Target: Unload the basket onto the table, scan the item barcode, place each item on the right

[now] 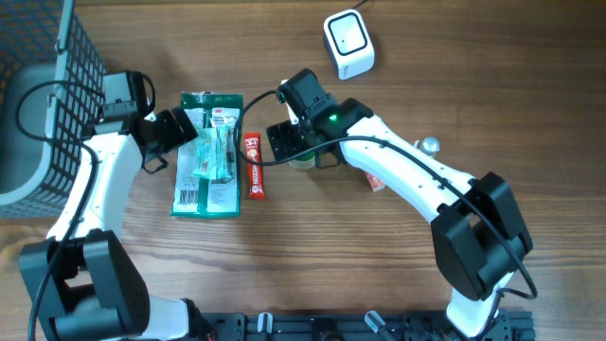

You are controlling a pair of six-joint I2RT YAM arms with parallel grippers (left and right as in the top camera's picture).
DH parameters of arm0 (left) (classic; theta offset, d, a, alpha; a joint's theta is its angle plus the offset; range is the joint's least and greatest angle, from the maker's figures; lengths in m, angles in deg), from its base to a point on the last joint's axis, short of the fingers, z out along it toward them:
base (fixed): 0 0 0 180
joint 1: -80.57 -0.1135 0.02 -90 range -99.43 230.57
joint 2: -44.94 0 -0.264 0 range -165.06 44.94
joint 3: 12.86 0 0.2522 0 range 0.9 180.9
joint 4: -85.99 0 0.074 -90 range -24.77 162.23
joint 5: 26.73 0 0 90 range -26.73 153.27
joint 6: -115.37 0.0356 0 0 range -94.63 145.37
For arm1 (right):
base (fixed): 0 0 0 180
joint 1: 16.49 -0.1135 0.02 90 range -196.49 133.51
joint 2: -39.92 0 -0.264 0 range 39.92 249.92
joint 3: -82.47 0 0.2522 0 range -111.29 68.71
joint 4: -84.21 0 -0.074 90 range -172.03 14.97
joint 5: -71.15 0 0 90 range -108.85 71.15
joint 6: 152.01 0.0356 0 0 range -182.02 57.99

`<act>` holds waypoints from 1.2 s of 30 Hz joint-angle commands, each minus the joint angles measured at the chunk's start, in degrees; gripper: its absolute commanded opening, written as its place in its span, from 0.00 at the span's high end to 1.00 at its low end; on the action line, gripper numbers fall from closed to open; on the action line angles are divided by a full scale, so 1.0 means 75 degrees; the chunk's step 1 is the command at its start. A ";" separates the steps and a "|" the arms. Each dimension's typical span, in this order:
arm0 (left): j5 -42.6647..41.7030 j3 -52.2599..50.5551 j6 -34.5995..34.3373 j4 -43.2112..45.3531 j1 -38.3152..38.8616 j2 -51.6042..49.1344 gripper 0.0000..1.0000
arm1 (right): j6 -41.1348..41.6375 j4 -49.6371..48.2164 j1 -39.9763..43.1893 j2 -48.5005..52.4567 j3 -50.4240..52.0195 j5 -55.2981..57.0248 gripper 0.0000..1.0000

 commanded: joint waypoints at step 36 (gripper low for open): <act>-0.0061 0.0073 -0.0044 0.0020 -0.0029 0.0157 0.00 | 0.0131 0.0804 -0.1107 0.0015 0.0020 0.1454 0.21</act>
